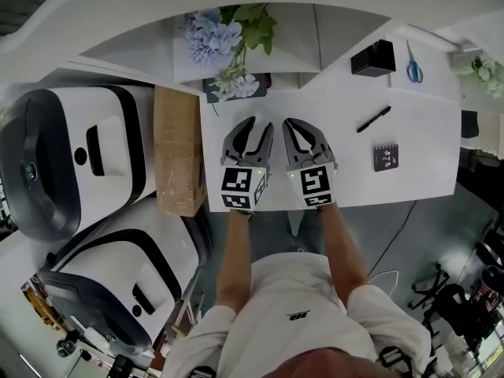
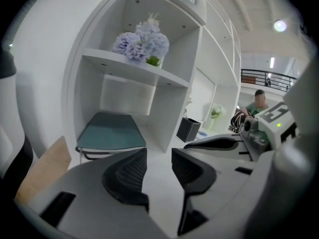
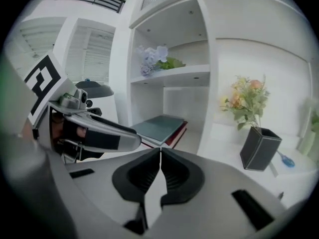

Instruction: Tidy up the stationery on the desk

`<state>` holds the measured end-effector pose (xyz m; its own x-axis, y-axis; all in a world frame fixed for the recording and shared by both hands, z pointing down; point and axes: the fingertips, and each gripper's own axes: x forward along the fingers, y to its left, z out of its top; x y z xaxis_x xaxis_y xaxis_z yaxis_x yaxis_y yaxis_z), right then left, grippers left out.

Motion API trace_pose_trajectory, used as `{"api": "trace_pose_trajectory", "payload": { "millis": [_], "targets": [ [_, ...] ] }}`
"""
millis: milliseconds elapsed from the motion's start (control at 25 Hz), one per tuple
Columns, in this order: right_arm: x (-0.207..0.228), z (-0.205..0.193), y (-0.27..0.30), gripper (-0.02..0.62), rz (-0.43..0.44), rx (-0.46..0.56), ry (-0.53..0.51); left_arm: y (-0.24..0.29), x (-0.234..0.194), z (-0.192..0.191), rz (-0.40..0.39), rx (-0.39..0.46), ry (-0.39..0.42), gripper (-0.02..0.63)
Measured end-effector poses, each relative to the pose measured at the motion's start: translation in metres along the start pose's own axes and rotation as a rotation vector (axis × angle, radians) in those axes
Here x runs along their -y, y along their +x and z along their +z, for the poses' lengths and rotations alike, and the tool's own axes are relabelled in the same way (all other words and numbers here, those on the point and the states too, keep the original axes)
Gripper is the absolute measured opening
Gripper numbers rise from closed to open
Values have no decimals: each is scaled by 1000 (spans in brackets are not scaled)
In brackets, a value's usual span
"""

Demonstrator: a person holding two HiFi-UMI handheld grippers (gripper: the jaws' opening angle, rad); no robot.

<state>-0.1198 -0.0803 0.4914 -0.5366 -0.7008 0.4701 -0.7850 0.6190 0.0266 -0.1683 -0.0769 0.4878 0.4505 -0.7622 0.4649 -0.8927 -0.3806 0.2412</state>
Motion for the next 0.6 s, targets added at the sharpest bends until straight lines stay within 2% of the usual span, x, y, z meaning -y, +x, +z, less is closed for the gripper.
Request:
{"api": "trace_pose_trajectory", "payload": {
  "millis": [160,600],
  "targets": [
    [36,-27,-45,-3,-88,-25,55,18,56,-8,-102,-30,33,0],
    [128,-131,-163,-2,-338,-128,249,77,213,-43,-385,-142,148,0]
  ]
}}
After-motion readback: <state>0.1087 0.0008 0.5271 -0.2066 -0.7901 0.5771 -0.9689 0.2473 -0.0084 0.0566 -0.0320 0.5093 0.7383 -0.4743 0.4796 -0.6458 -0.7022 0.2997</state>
